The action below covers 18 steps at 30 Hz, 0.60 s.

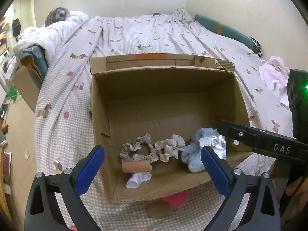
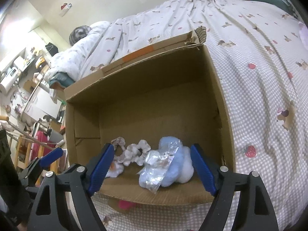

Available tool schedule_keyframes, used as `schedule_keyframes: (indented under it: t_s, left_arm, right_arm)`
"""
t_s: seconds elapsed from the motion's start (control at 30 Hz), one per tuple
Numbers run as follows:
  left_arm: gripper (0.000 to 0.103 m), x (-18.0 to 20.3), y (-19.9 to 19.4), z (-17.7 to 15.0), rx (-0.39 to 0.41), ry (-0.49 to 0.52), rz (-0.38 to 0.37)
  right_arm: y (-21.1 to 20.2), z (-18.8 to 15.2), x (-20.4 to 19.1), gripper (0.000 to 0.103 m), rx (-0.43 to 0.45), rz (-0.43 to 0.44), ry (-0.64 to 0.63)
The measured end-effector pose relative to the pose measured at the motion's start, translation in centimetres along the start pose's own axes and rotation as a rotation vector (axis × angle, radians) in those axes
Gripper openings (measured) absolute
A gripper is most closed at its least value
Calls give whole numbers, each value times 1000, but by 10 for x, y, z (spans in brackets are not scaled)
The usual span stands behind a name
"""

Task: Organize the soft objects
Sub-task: 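Open both grippers to drop the packet and cylinder into the box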

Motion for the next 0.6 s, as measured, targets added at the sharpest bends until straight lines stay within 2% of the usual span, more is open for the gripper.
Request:
schedule_keyframes:
  t_s: [0.2,0.4,0.6]
  left_arm:
    - [100,-2,-8,-1,13,-5,55]
    - [100,-5,-23,-3,48,-2,64]
    - [100,-7,-35,-10,46,-6,96]
  right_arm:
    - [-2,-3,-2,86,-6,6,-3]
    - [-7,-8,-4,86,-5,11,-9]
    - [-16,-16,-4,86,-7,5,-13]
Point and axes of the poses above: each gripper's, at about its wrist camera, not at the fingertips, and y roughly the way its jaws point, x to its right, z to its top, the point moved 5 cm from there along y, roughly the way its jaws point, and after that the axes turned 12 degrees about y, right-handed, at the moved point
